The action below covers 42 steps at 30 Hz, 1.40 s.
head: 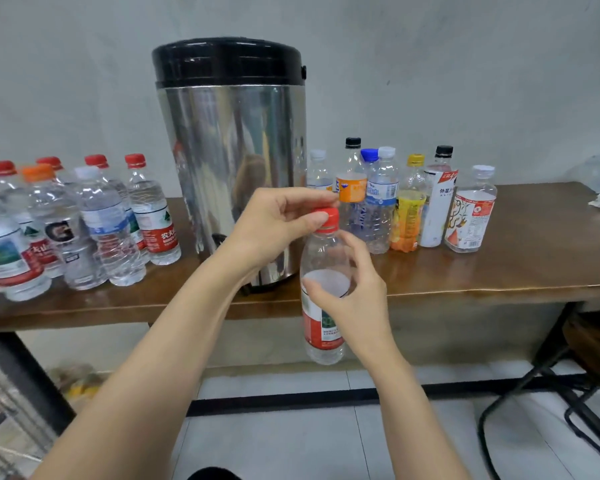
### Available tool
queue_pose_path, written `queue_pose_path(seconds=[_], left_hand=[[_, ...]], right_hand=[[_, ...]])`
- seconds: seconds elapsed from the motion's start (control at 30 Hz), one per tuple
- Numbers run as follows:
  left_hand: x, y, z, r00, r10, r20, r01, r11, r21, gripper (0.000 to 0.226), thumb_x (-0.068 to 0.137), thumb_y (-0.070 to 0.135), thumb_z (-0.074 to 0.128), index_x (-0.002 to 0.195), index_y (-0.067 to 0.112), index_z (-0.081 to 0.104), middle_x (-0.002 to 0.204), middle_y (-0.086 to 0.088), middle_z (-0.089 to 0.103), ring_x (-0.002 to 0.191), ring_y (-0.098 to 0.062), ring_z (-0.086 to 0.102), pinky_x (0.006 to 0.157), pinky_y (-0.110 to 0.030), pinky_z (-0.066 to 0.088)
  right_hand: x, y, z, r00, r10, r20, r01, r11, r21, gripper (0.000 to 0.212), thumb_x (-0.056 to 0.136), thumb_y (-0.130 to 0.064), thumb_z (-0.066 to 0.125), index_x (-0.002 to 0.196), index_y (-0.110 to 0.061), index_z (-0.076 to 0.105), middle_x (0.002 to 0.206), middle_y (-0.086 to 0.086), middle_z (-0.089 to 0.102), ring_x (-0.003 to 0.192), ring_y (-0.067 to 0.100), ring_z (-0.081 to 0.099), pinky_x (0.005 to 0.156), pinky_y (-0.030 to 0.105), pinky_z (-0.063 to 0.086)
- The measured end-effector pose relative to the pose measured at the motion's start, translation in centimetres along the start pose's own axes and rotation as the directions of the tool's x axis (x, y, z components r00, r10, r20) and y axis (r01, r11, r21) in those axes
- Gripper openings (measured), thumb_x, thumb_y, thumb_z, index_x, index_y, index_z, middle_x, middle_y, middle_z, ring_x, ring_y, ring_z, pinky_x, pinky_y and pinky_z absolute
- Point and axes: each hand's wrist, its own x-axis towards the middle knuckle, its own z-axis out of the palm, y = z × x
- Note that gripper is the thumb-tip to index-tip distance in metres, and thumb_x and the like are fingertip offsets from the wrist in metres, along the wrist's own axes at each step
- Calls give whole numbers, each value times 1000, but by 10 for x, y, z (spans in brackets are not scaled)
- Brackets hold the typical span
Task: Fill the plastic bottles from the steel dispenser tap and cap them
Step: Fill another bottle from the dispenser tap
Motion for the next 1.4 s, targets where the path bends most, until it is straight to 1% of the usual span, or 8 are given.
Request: queue_pose_path(seconds=[0.13, 0.23, 0.37, 0.5, 0.7, 0.9, 1.13, 1.4], left_hand=[[-10, -13, -7, 983, -24, -181, 57, 982, 181, 28, 77, 6, 81, 102, 15, 74, 86, 2, 69, 69, 1, 64, 65, -12, 50], [-18, -19, -13, 980, 54, -192, 39, 892, 450, 31, 79, 31, 81, 108, 21, 75, 99, -2, 62, 88, -11, 62, 84, -20, 50], [-30, -10, -32, 997, -69, 40, 49, 926, 373, 38, 101, 20, 54, 138, 15, 56, 143, 6, 52, 120, 4, 53, 103, -20, 44], [-37, -9, -46, 993, -103, 56, 83, 954, 287, 35, 99, 6, 54, 132, 16, 61, 129, 6, 65, 118, 2, 59, 102, -19, 45], [-39, -18, -52, 954, -100, -284, 146, 978, 146, 27, 73, 21, 84, 99, 24, 76, 102, 0, 73, 87, -4, 68, 80, -17, 52], [-38, -49, -104, 812, -97, -576, 152, 987, 48, 23, 81, 14, 80, 101, 20, 73, 89, 5, 71, 77, 0, 62, 76, -15, 51], [-55, -161, -150, 751, -278, -599, 550, 766, 334, 35, 83, 13, 79, 116, 7, 71, 113, -10, 71, 90, -13, 57, 86, -21, 43], [-54, -213, -154, 770, -265, -580, 605, 590, 534, 34, 86, 21, 76, 117, 12, 70, 121, -8, 69, 110, -28, 60, 102, -41, 45]], right_hand=[[-9, 3, 22, 999, -40, -19, 39, 997, -68, 72, 75, -19, 83, 135, -35, 47, 125, -15, 57, 120, 0, 51, 96, 11, 38], [-13, 2, 32, 999, -32, -3, 32, 997, -66, 72, 75, -22, 83, 131, -43, 45, 123, -15, 57, 119, 0, 51, 91, 6, 37], [-15, 0, 37, 999, -8, 54, 11, 999, -46, 73, 75, -25, 84, 135, -39, 45, 121, -14, 58, 117, -3, 51, 91, 7, 37], [-18, -1, 43, 995, 9, 97, -5, 999, -42, 75, 75, -28, 84, 137, -40, 43, 124, -16, 57, 118, -1, 51, 93, 10, 39], [-25, -5, 61, 991, 11, 133, 0, 996, -86, 73, 78, -31, 81, 139, -39, 42, 127, -19, 51, 115, -3, 49, 87, 9, 38], [-24, 8, 70, 994, 69, 89, -60, 993, -102, 73, 77, -31, 82, 136, -44, 42, 123, -21, 52, 112, 2, 52, 90, 21, 45], [-26, 28, 80, 985, 164, 61, -156, 981, -115, 72, 78, -30, 81, 138, -39, 43, 125, -15, 53, 115, 5, 52, 95, 34, 49], [-29, 45, 87, 966, 248, 78, -236, 961, -145, 73, 78, -32, 82, 138, -39, 41, 129, -13, 54, 118, 9, 53, 97, 41, 51]])
